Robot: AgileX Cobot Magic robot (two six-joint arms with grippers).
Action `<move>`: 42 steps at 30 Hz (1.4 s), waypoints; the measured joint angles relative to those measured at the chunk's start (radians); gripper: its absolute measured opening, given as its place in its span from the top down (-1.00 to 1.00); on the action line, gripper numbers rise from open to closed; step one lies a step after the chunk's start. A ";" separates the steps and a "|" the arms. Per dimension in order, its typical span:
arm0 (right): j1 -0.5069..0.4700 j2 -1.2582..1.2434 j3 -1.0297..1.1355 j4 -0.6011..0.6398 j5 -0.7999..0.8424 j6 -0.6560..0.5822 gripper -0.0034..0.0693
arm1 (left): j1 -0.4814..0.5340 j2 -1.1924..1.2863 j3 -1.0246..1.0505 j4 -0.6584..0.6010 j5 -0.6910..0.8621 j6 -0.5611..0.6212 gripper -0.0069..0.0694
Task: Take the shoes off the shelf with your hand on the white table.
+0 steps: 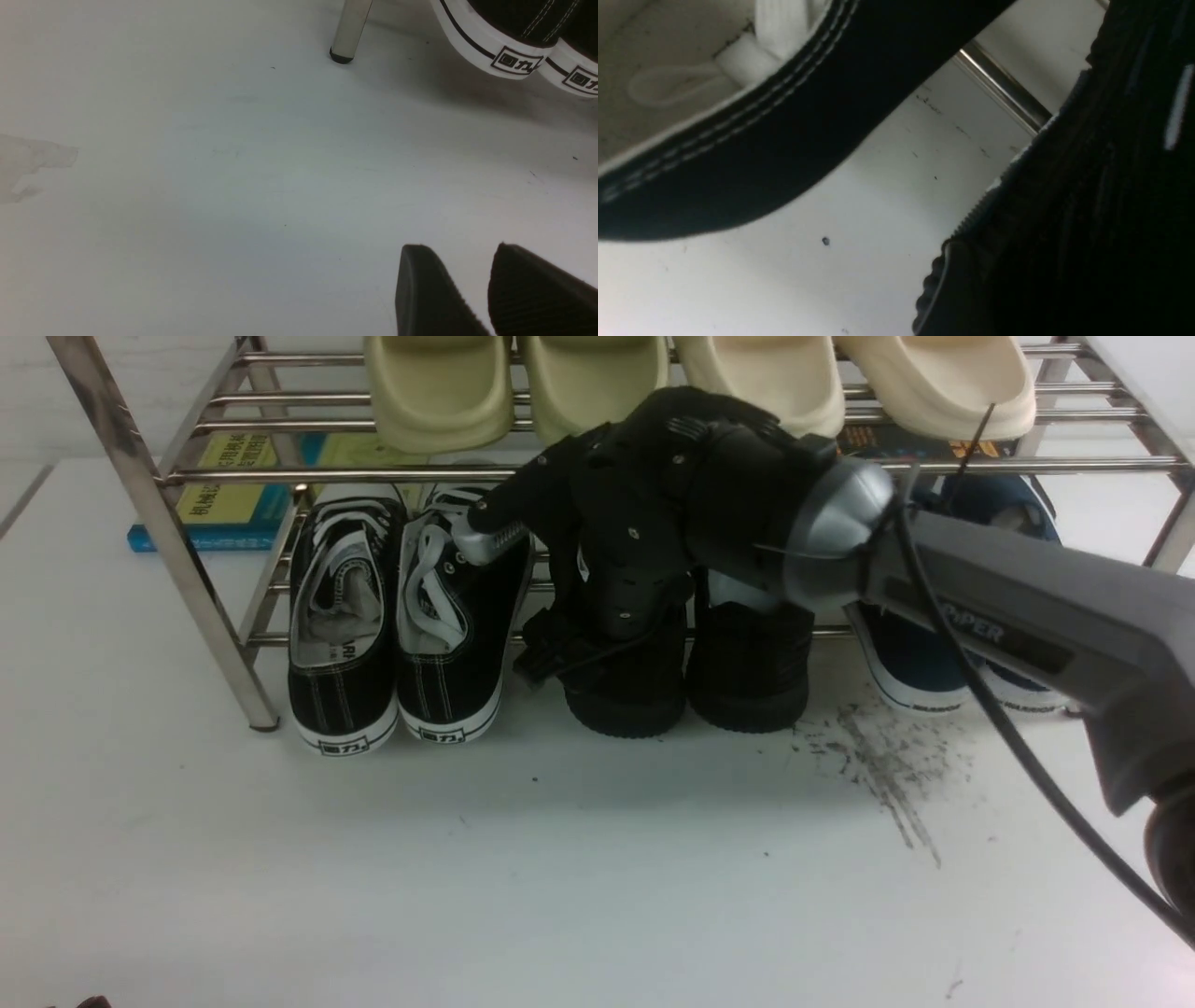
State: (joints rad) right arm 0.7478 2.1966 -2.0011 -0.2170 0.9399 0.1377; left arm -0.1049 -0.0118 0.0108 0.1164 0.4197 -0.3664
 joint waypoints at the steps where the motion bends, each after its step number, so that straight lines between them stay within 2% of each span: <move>1: 0.000 0.002 0.000 0.000 -0.001 0.000 -0.51 | 0.000 0.000 0.000 0.000 0.000 0.000 0.19; 3: 0.001 0.005 0.000 0.007 -0.001 0.003 -0.28 | 0.000 0.000 0.000 0.000 0.000 0.000 0.19; 4: 0.001 0.007 0.000 0.009 -0.001 0.003 -0.25 | 0.000 0.000 0.000 0.000 0.000 0.000 0.19; 5: 0.003 0.007 0.000 0.021 0.000 0.004 0.00 | 0.000 0.000 0.000 0.000 0.000 0.000 0.19; 8: 0.008 0.006 0.000 0.035 0.007 0.003 0.51 | 0.000 0.000 0.000 0.000 0.000 0.000 0.19; 9: 0.010 -0.001 0.000 0.039 0.024 0.003 0.75 | 0.000 0.000 0.000 0.000 0.000 0.000 0.19; 11: 0.009 -0.017 0.000 0.051 0.076 0.003 0.88 | 0.000 0.000 0.000 0.000 0.000 0.000 0.19; 15: 0.005 -0.073 0.000 0.091 0.139 0.002 0.90 | 0.000 0.000 0.000 0.000 0.000 0.000 0.19; 26: 0.002 -0.209 0.000 0.372 0.248 -0.047 0.90 | 0.000 0.000 0.000 0.000 0.000 0.000 0.19; 31: 0.002 -0.233 0.000 0.401 0.322 -0.088 0.89 | 0.000 0.000 0.000 0.000 0.000 0.000 0.19; 42: 0.038 -0.382 0.003 0.469 0.326 -0.094 0.87 | 0.000 0.000 0.000 0.000 0.000 0.000 0.19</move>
State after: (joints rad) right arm 0.7859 1.8151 -1.9979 0.2521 1.2663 0.0441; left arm -0.1049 -0.0118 0.0108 0.1164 0.4197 -0.3664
